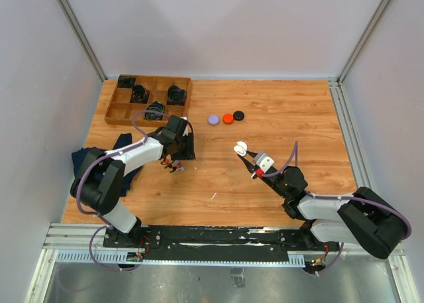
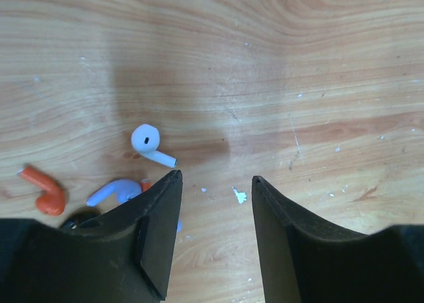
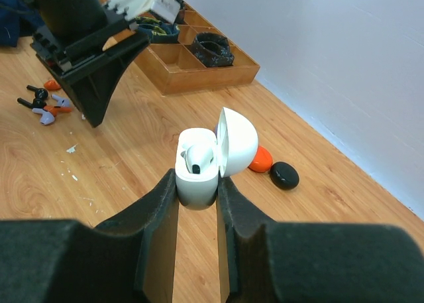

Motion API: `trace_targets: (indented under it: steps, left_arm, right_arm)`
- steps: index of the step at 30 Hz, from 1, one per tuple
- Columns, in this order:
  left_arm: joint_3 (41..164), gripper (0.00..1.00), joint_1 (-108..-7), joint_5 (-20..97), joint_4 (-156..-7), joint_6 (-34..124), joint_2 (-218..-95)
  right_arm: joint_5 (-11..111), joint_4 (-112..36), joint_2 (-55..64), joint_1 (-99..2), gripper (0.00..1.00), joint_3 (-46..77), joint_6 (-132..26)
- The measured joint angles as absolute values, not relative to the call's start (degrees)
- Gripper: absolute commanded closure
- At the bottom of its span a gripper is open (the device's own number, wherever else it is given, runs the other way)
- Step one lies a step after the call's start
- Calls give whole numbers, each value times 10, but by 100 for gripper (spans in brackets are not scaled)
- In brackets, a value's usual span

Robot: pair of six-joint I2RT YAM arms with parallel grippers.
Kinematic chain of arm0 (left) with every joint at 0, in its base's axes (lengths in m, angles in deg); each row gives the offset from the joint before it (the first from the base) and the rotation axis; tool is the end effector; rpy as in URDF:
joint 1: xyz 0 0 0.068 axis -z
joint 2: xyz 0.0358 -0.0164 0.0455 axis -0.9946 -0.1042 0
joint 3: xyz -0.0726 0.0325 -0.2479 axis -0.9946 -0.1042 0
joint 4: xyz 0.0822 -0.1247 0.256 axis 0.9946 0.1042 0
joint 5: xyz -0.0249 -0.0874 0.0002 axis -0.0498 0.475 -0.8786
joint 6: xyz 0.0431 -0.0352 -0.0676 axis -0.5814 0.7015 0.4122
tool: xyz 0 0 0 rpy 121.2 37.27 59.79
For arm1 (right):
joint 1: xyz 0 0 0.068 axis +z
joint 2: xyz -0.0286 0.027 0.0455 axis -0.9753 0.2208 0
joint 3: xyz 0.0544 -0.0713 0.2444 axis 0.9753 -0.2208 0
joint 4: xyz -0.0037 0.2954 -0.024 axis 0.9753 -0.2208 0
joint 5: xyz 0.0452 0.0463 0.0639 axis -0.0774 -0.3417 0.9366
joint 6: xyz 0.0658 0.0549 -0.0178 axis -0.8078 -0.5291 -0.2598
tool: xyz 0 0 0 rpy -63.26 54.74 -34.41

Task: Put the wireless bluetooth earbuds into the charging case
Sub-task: Pick up the earbud from the center of the board.

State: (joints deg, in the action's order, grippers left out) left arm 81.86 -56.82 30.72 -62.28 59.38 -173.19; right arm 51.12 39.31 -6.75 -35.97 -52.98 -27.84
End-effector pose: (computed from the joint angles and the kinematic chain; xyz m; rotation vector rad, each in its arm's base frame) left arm 0.3238 -0.1670 0.0979 0.0210 2.6174 -0.3509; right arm 0.1889 0.1820 0.1608 -0.7856 1.0977 0.4400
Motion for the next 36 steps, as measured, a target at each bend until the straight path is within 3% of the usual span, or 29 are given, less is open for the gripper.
trace_targets:
  steps: [7, 16, 36]
  left_arm:
    - [839, 47, -569, 250, -592, 590, -1687]
    - [871, 48, -585, 215, -574, 579, -1747]
    - [902, 49, -585, 258, -566, 559, -1801]
  right_arm:
    - [511, 389, -68, -360, 99, -530, -278]
    - [511, 382, -75, -360, 99, -530, -278]
    - [511, 378, -76, -360, 99, -530, -271]
